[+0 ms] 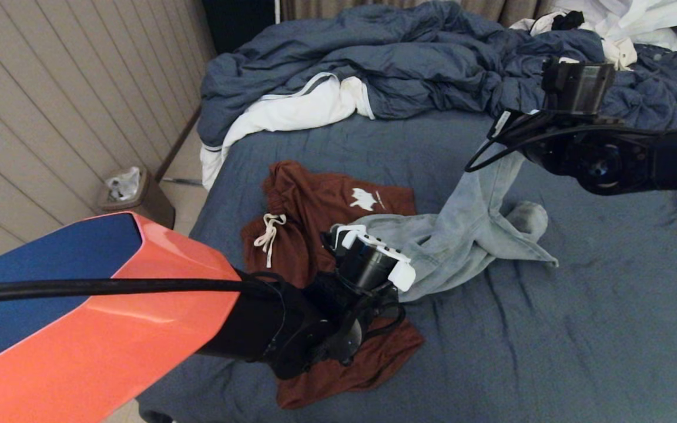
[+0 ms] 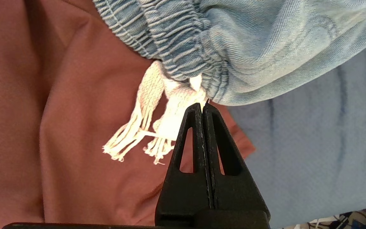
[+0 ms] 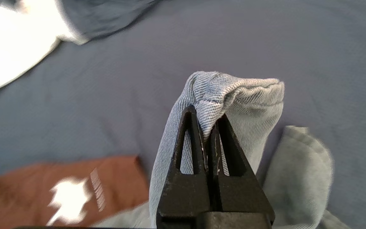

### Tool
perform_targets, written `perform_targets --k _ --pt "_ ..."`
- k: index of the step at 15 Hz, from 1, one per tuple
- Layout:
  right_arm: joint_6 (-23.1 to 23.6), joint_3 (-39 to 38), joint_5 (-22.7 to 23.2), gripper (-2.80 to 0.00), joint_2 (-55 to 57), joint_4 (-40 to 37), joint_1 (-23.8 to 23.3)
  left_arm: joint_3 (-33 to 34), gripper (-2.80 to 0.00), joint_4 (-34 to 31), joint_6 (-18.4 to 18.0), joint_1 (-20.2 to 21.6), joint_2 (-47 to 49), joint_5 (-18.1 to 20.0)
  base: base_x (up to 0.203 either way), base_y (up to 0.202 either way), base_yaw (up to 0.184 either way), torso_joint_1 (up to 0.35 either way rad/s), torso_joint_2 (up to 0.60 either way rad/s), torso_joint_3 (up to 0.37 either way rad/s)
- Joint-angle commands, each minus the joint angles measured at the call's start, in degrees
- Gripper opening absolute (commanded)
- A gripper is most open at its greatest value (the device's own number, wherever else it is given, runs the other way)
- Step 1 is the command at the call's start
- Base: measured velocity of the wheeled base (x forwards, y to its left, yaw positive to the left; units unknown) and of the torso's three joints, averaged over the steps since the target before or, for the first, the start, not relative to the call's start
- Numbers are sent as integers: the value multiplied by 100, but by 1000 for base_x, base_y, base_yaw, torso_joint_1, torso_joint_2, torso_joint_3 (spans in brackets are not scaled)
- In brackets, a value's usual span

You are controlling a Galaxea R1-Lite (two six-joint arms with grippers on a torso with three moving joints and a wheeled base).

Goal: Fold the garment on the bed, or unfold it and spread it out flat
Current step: Unford the blue shorts

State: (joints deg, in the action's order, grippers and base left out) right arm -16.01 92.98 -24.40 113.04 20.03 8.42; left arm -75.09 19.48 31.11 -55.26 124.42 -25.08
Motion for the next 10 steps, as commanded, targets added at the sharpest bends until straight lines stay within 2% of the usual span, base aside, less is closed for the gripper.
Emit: perform_targets --k 1,6,10 --pt "-28 71 -82 -280 83 33 37 20 -280 12 18 -11 -54 -15 0 0 0 0 0 0" --pt "-48 -249 -67 -280 -889 54 66 29 -280 6 27 -29 -58 -15 0 0 0 0 0 0" --pt "-15 -340 -77 -280 -1820 32 260 64 -280 12 27 -37 -41 -15 0 0 0 0 0 0"
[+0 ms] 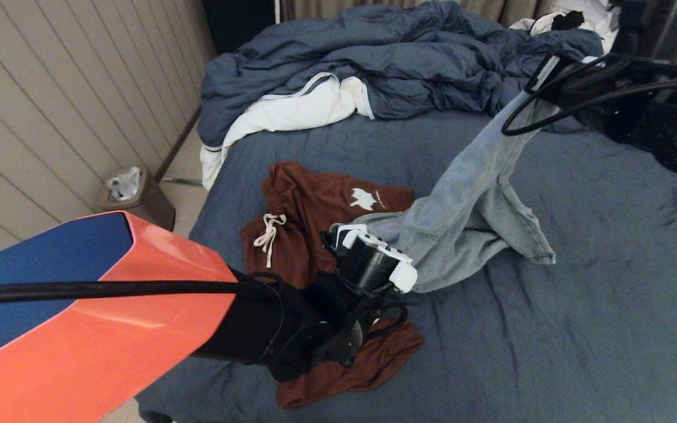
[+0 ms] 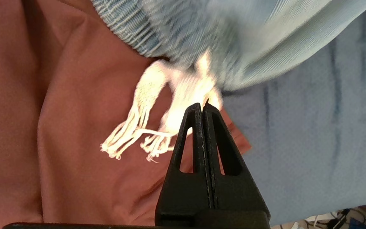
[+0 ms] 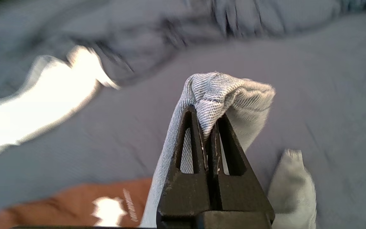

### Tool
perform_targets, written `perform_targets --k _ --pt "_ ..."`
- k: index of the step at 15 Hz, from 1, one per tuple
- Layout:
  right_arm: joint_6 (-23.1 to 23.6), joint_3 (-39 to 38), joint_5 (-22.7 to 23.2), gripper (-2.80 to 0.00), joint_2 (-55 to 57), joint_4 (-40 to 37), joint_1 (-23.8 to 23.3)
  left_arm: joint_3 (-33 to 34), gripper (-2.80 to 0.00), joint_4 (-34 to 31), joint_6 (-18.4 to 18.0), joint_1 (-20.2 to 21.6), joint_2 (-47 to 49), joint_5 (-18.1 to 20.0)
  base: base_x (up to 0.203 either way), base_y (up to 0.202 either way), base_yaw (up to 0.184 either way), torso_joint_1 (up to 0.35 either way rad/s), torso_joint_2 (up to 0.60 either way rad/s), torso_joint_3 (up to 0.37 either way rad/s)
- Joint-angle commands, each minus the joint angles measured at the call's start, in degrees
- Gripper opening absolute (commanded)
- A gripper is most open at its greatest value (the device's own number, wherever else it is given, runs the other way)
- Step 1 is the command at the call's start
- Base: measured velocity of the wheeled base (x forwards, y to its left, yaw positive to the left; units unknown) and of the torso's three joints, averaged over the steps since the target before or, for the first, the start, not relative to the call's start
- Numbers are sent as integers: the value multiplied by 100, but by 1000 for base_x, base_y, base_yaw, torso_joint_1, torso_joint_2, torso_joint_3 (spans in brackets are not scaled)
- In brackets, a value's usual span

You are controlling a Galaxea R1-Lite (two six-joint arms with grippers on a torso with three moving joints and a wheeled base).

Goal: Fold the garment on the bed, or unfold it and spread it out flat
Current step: Unford the blue shorts

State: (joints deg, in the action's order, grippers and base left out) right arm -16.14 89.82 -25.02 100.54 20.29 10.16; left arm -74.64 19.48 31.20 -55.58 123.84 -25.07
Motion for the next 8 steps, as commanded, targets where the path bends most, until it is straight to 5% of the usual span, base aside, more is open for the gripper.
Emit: perform_targets --k 1,8 --pt "6 -34 -6 -280 -711 -6 126 12 -280 12 18 -5 41 -15 0 0 0 0 0 0" --pt "32 18 179 -280 -1623 -535 487 20 -280 12 18 -14 35 -15 0 0 0 0 0 0"
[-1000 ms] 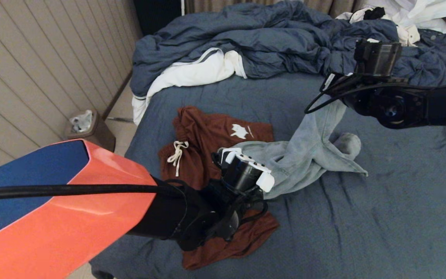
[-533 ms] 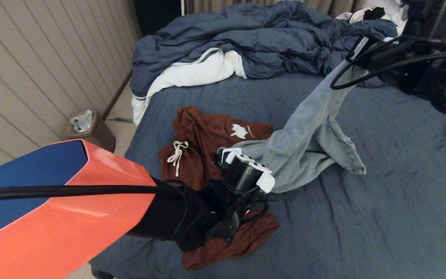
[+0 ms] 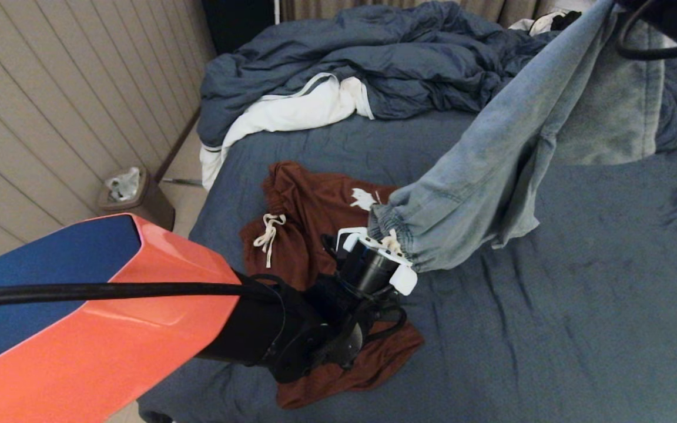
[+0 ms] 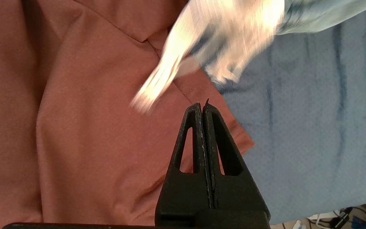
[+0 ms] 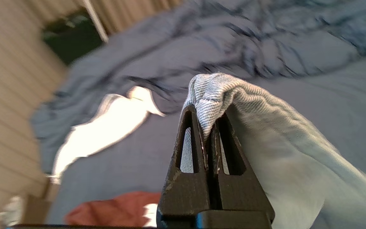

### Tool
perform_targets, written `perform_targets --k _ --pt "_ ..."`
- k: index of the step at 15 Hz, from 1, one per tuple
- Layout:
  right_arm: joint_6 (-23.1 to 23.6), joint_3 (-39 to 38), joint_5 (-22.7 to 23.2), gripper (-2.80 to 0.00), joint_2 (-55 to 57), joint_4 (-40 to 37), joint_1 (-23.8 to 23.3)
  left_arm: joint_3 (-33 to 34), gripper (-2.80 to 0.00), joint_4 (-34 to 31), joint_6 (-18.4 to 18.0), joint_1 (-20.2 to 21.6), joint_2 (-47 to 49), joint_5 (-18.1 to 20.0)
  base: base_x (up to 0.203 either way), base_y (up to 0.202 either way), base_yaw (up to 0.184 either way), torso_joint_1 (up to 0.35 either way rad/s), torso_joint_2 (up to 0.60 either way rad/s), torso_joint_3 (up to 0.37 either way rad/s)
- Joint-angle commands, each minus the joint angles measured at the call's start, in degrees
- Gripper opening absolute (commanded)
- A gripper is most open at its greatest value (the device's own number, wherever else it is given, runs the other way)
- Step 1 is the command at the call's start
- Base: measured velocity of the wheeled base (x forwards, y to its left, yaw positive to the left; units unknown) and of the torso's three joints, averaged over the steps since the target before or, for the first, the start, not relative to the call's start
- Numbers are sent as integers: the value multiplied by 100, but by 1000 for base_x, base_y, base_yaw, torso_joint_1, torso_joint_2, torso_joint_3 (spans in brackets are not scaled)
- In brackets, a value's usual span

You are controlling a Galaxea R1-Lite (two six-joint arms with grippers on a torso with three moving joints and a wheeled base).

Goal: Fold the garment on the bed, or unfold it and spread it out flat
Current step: Unford the blue shorts

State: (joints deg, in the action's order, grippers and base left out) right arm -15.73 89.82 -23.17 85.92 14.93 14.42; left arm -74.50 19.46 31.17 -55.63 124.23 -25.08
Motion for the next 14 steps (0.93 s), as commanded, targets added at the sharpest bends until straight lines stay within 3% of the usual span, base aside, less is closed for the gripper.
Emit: perform_targets --k 1,3,6,14 --pt "-9 41 3 -280 -63 11 12 5 -280 14 21 -18 -4 -24 0 0 0 0 0 0" --pt "-11 211 -19 -280 213 48 -196 5 -280 61 21 -18 5 -24 0 0 0 0 0 0" --pt "-22 576 -13 -280 790 47 -866 32 -280 307 -23 -18 34 -118 0 0 0 0 0 0" --pt "-12 1153 -103 -280 2137 504 -1759 -3 -280 394 -6 -18 94 -182 0 0 0 0 0 0"
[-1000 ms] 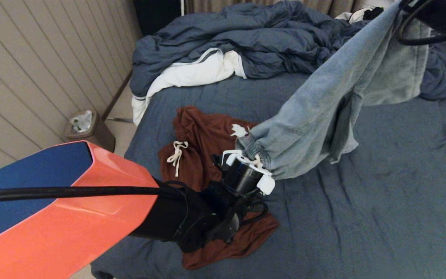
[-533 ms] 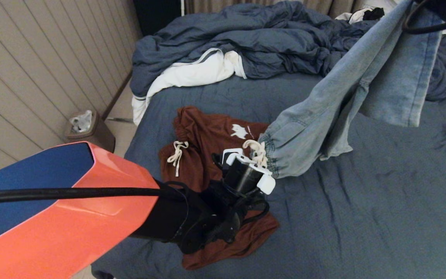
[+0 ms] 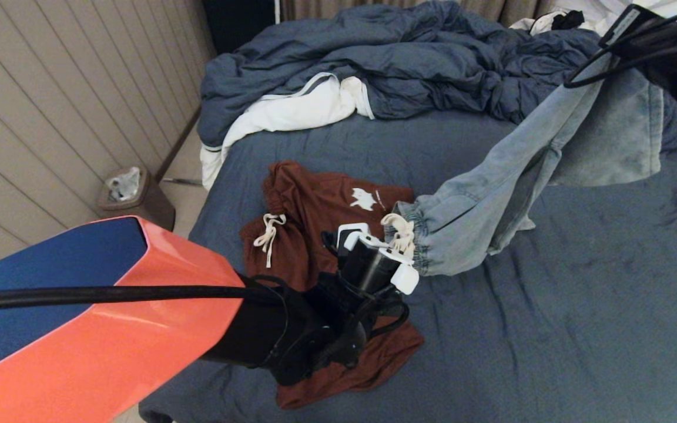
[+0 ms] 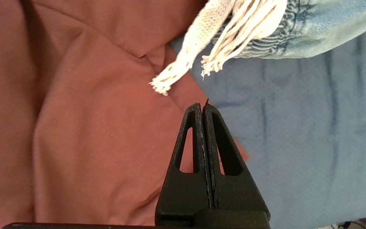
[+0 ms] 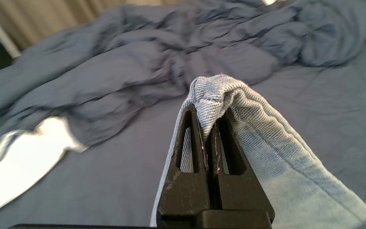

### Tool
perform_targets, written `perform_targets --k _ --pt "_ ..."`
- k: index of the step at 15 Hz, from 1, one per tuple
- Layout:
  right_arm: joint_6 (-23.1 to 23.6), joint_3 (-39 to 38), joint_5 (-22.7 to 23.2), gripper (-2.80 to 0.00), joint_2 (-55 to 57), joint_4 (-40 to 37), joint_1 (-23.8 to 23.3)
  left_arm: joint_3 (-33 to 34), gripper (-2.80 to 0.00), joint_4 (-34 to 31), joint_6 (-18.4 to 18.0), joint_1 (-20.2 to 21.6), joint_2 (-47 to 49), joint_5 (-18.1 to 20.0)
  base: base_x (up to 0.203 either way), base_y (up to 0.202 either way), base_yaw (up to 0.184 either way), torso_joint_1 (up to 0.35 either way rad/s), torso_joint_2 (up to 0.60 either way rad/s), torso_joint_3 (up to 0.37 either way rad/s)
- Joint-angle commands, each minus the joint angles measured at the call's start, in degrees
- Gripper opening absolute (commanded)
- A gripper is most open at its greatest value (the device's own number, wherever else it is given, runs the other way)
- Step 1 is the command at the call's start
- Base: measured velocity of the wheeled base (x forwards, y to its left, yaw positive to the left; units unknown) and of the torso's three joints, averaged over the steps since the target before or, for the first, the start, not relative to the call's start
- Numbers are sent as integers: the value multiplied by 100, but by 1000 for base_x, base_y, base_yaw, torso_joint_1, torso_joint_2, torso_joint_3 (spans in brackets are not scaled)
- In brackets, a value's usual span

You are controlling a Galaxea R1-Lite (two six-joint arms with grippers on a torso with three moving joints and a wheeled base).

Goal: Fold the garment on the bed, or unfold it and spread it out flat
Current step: Unford the blue shorts

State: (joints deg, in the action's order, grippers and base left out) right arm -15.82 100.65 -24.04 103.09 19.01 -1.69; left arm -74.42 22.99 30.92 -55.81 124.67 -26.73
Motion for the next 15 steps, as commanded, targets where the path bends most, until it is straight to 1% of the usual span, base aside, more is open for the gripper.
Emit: perform_targets --k 1,4,7,10,12,13,15 --pt "7 104 -39 -280 511 128 -167 -18 -280 61 17 0 107 -16 0 0 0 0 0 0" --pt "18 111 -50 -280 648 129 -146 -212 -280 108 3 0 414 -16 0 0 0 0 0 0" --pt "18 139 -57 -280 793 123 -138 -798 -280 64 -44 0 838 -11 0 0 0 0 0 0" --pt "27 92 -48 -280 810 120 -121 -1616 -280 39 -326 0 1464 -59 0 0 0 0 0 0" --pt "35 69 -48 -280 810 120 -112 -2158 -280 9 -567 -9 1928 -252 0 0 0 0 0 0" --pt "35 69 -48 -280 810 120 -112 -2234 -280 15 -760 -60 1991 -315 0 0 0 0 0 0" --pt "35 69 -48 -280 810 120 -112 -2243 -280 5 -830 -122 1991 -332 0 0 0 0 0 0"
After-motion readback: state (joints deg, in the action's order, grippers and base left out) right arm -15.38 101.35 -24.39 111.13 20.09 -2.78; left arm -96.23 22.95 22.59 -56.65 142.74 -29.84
